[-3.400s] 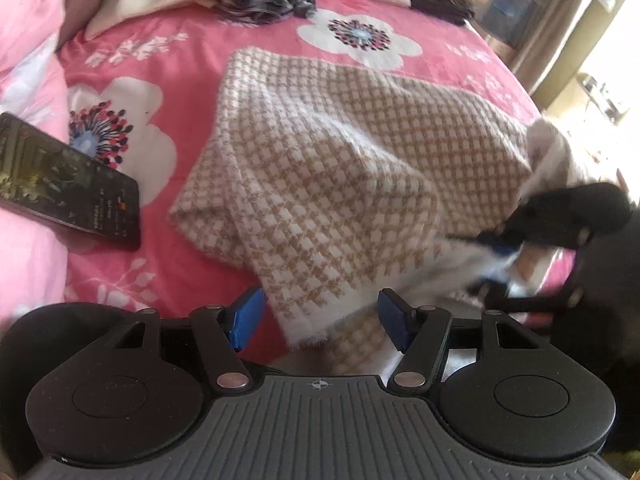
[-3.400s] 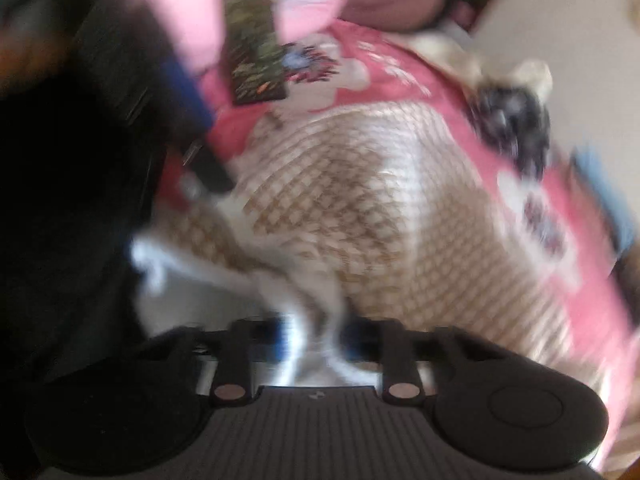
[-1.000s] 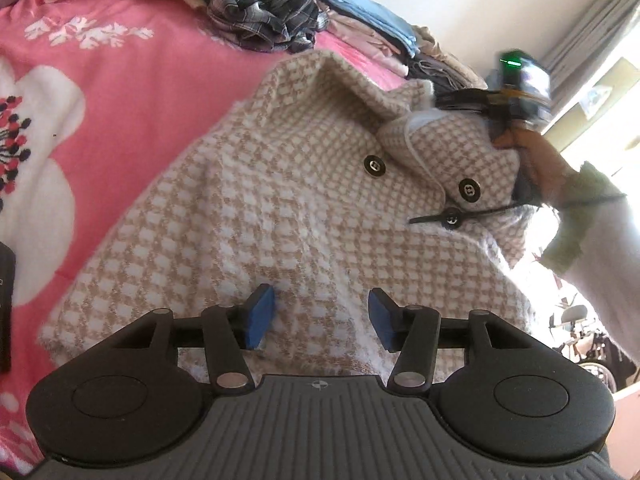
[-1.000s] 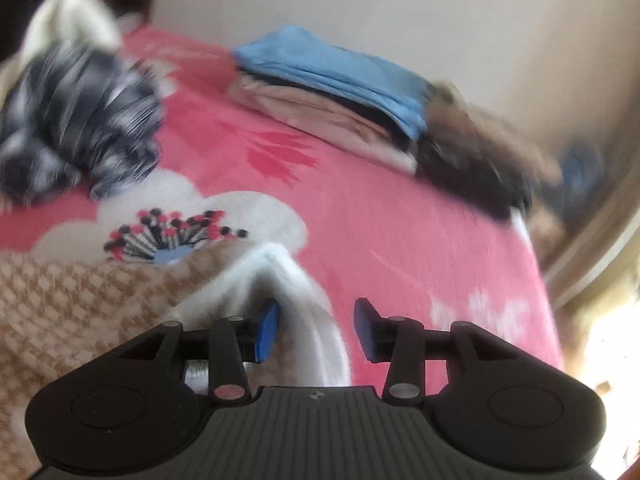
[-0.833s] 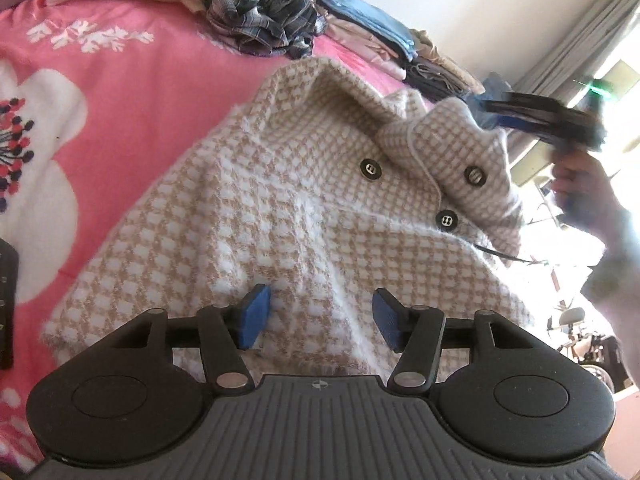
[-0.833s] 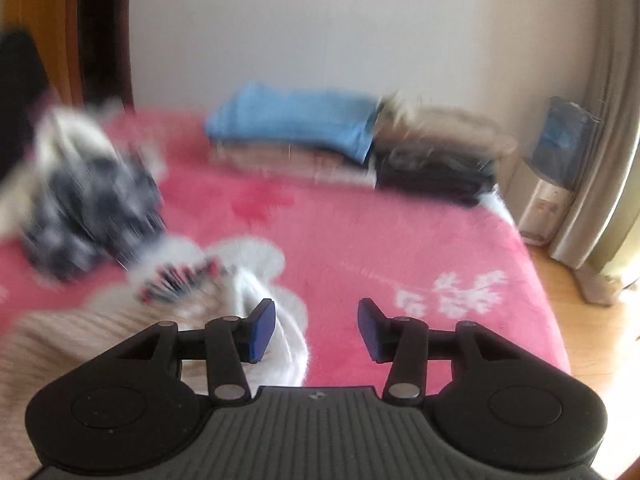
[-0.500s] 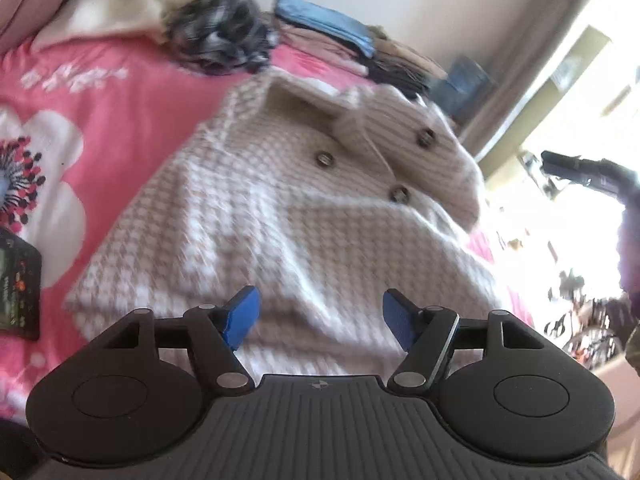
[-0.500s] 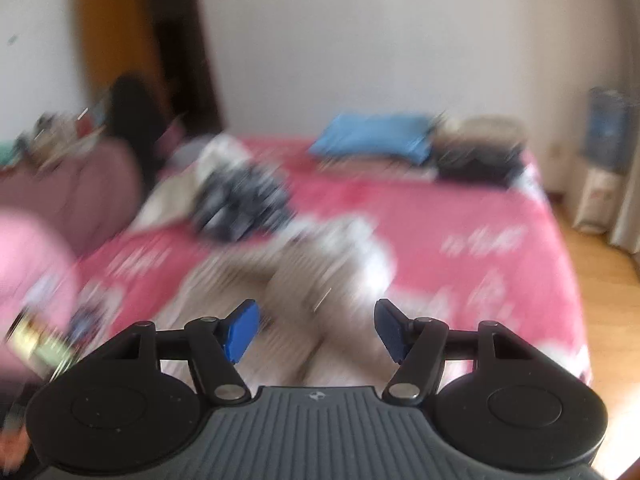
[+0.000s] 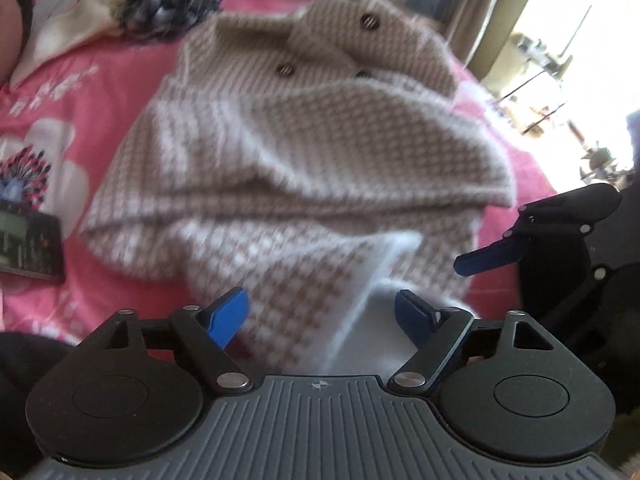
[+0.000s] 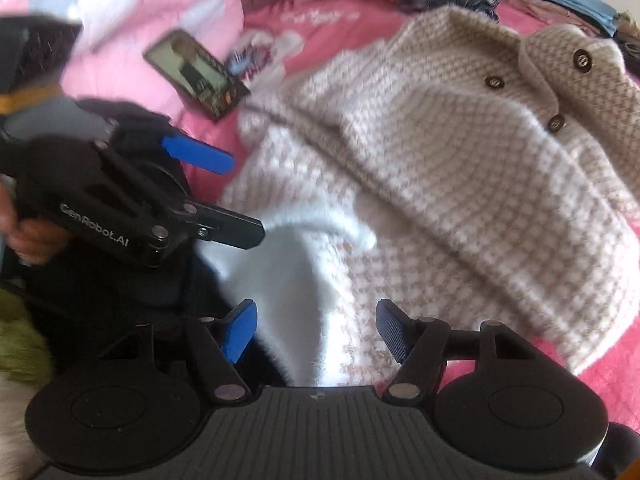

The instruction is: Fold clothes

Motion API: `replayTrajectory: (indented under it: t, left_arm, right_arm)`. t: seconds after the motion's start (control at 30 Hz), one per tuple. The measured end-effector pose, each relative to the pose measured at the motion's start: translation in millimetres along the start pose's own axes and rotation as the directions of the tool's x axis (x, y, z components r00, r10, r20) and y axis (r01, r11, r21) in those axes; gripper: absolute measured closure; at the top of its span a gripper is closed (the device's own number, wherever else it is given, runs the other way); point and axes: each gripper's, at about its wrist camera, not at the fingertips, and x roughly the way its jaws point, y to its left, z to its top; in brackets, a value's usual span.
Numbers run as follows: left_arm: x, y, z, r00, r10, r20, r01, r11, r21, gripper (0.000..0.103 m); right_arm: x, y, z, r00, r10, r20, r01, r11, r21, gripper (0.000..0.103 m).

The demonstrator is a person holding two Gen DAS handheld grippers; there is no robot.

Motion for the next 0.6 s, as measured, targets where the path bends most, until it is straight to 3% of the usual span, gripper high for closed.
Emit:
replayTrajectory:
  t: [0.1,0.13,0.17,0.2,0.27,0.37,0.5,0.57,0.6]
  left_arm:
    - [3.0,-0.8,0.2,0.997,0.08,-0.007,-0.08,0.997,-0.005,0.035]
    - [3.3,-0.5,0.4,0.994,0.106,-0.006,-0.106,0.994,-0.015,0.042]
    - [3.5,-0.3,0.6,0.991,0.132,-0.005,-0.132,0.991,-0.025,0.045]
    - [3.7,0.0,0.9,0.988,0.157,-0.004,-0.158,0.987,-0.036,0.047]
    - [2.1,5.4,1.8,0.976,0.218,0.001,-0.217,0.972,-0.092,0.05]
    - [3.3,19.8,3.8,0.963,0.268,-0.03,-0.269,0.942,-0.201,0.05]
    - [9.4,18.4,9.2,0.962,0.267,-0.063,-0.274,0.943,-0.19,0.05]
    - [9.1,15.4,9.1,0.96,0.278,-0.045,-0.281,0.937,-0.205,0.064]
    - [9.3,15.5,8.9,0.958,0.285,-0.039,-0.286,0.931,-0.225,0.086]
  right_arm:
    - [16.8,2.0,2.3,0.999,-0.038,-0.023,0.038,0.999,0.001,0.041]
    - [22.0,0.0,2.4,0.997,-0.072,-0.031,0.073,0.997,0.016,0.047]
    - [27.3,-2.1,2.5,0.994,-0.106,-0.04,0.107,0.994,0.03,0.063]
    - [30.9,-5.2,2.8,0.989,-0.141,-0.046,0.144,0.988,0.051,0.072]
    - [27.5,-17.6,4.2,0.987,-0.16,-0.032,0.163,0.977,0.141,0.08]
    - [18.8,-36.4,-1.4,0.986,-0.164,-0.017,0.162,0.944,0.287,0.085]
    - [23.3,-38.9,-2.9,0.987,-0.157,-0.025,0.157,0.935,0.318,0.082]
    - [26.9,-34.6,-1.9,0.986,-0.163,-0.021,0.162,0.942,0.293,0.08]
    - [28.6,-32.8,-1.7,0.986,-0.167,-0.016,0.165,0.945,0.283,0.081]
